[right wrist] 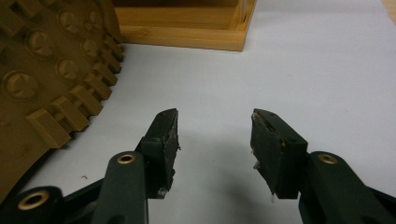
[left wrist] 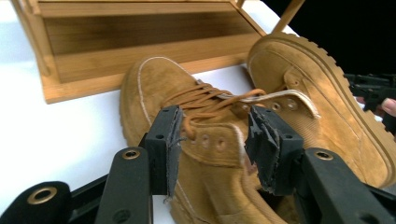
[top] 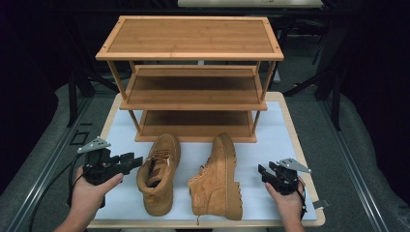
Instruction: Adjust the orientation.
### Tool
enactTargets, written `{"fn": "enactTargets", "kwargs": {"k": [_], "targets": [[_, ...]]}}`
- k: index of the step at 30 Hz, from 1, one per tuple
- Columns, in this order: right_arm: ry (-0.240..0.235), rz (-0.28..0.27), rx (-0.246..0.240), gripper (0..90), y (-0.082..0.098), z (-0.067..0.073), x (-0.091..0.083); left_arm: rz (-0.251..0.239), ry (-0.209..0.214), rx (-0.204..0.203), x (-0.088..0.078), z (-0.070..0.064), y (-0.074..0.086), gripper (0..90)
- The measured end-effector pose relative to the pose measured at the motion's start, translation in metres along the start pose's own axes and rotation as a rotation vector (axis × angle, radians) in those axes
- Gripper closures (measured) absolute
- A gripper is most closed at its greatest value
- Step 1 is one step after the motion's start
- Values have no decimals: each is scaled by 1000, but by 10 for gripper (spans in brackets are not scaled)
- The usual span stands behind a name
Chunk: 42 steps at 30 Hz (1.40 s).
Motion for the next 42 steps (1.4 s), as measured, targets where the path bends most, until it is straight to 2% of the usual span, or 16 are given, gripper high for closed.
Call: {"fn": "enactTargets", "kwargs": {"k": [4, 9, 11, 12, 14, 18, 23, 27, 28, 30, 32, 34, 38, 39, 41, 42], "targets": [[-3, 9, 3, 510, 0, 0, 0, 29, -27, 21, 10, -1, 6, 595], [0, 6, 4, 510, 0, 0, -1, 47, 12, -10, 16, -1, 10, 735], [-1, 6, 7, 510, 1, -1, -1, 45, -7, 15, 14, -2, 8, 783], [-5, 2, 9, 510, 1, -1, 1, 40, -31, 63, 12, -4, 7, 811], [-3, 10, 8, 510, 2, -1, 1, 32, -44, 81, 9, -6, 6, 867], [1, 6, 17, 510, 1, -2, 0, 40, -41, 92, 8, -3, 4, 878], [-2, -6, 20, 510, 1, -2, 1, 47, -83, 126, 5, 14, -8, 882], [-2, -6, 21, 511, 1, -2, 1, 54, -87, 138, 5, 22, -14, 883], [-4, -6, 21, 510, 1, -3, 2, 66, -87, 164, 5, 25, -18, 883], [-3, -3, 23, 510, 2, -3, 2, 75, -82, 167, 5, 27, -20, 883], [-6, 10, 25, 511, 3, -3, 2, 81, -104, 200, 4, 28, -25, 883], [-8, 17, 25, 510, 3, -4, 2, 85, -117, 206, 5, 31, -27, 883], [-4, 15, 27, 510, 3, -4, 2, 90, -127, 189, 6, 38, -28, 880], [-5, 16, 27, 510, 3, -4, 2, 101, -106, 167, 5, 41, -28, 878], [-6, 15, 27, 511, 3, -4, 2, 114, -99, 163, 5, 41, -29, 860], [-9, 21, 25, 510, 4, -3, 3, 149, -91, 152, 6, 39, -30, 837]]}}
Point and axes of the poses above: each handheld gripper's, and its own axes: x roughly forward along the jaws, y roughly out of its underside, z roughly to its left, the point moved 5 cm from there along x, roughly forward along the jaws, and after that the axes turned 8 degrees about -x, right-handed, at the moved point
